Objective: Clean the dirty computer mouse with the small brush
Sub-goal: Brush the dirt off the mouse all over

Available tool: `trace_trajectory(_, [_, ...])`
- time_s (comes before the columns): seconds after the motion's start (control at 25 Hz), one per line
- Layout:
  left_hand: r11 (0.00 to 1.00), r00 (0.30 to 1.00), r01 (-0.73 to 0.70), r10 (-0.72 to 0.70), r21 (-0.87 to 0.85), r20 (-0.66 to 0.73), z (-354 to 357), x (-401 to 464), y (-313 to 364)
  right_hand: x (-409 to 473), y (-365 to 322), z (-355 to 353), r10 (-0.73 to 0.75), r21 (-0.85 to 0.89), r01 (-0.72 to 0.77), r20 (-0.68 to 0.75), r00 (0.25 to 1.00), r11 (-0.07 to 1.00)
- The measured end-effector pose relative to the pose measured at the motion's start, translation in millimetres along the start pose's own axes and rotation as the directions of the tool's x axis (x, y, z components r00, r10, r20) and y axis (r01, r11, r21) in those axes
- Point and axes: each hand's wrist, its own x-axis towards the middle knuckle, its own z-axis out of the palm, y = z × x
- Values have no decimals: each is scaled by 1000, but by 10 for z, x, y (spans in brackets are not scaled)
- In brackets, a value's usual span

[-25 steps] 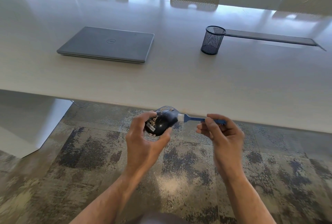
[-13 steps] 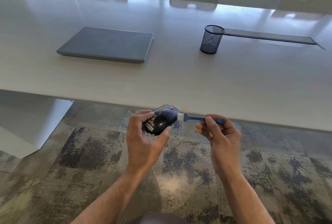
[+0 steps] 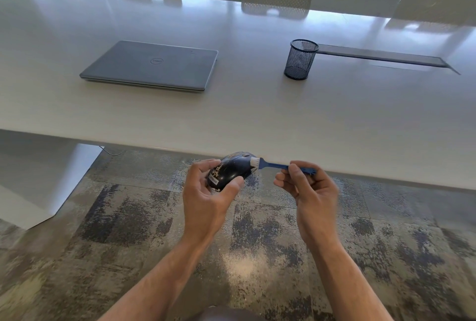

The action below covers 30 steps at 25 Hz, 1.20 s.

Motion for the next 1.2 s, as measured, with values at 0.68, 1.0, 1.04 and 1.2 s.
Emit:
trace_trajectory(0.68, [938, 967, 249, -227, -242, 118, -23, 128, 5, 74, 44, 10, 10, 2, -10, 15, 1000, 1000])
trace_trajectory(1.0, [925, 948, 299, -260, -234, 184, -66, 158, -10, 97, 48, 21, 25, -11, -25, 23, 999, 1000])
trace_trajectory(1.04, [918, 944, 312, -271, -245, 187, -70, 158, -14, 93, 48, 25, 27, -12, -27, 24, 999, 1000])
trace_trajectory(1.2, [853, 918, 392, -337, -345, 208, -76, 176, -21, 86, 41, 45, 46, -3, -46, 17, 999, 999])
